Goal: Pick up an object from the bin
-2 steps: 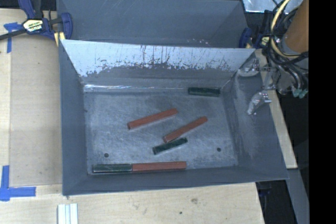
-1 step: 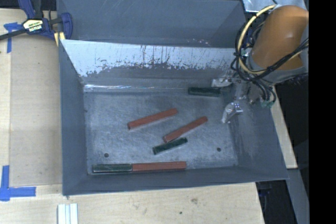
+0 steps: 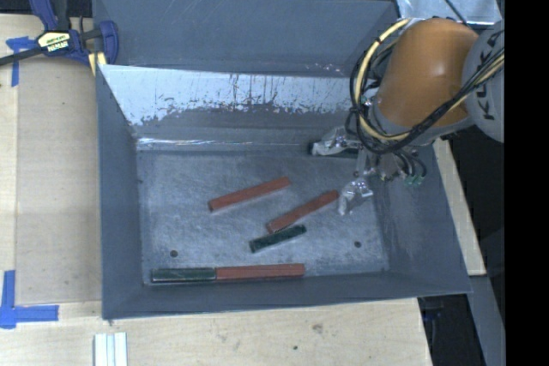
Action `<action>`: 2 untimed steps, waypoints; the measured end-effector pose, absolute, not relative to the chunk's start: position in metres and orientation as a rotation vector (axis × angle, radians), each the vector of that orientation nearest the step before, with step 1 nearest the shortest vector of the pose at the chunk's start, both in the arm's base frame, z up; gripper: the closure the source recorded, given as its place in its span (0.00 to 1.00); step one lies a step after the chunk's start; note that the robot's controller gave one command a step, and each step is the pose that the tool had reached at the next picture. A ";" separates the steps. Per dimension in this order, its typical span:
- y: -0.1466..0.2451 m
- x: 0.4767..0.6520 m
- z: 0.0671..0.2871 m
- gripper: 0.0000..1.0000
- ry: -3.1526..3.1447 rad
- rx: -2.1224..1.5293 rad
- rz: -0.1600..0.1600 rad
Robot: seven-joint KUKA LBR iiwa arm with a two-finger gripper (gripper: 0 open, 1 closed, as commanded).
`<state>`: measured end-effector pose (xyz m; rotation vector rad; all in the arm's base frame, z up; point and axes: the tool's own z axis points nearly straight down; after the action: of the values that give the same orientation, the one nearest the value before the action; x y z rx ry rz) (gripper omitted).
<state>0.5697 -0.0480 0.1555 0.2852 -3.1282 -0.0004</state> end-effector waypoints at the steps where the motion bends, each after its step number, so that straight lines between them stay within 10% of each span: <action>1: -0.022 0.569 0.134 0.00 -3.099 0.535 0.001; 2: -0.015 0.568 0.079 0.00 -3.064 0.726 0.003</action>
Offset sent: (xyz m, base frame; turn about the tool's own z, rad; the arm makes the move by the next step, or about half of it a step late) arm -0.0056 0.0343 -0.0855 -0.2868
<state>0.5675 -0.0154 0.0788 0.7258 -3.0643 0.0035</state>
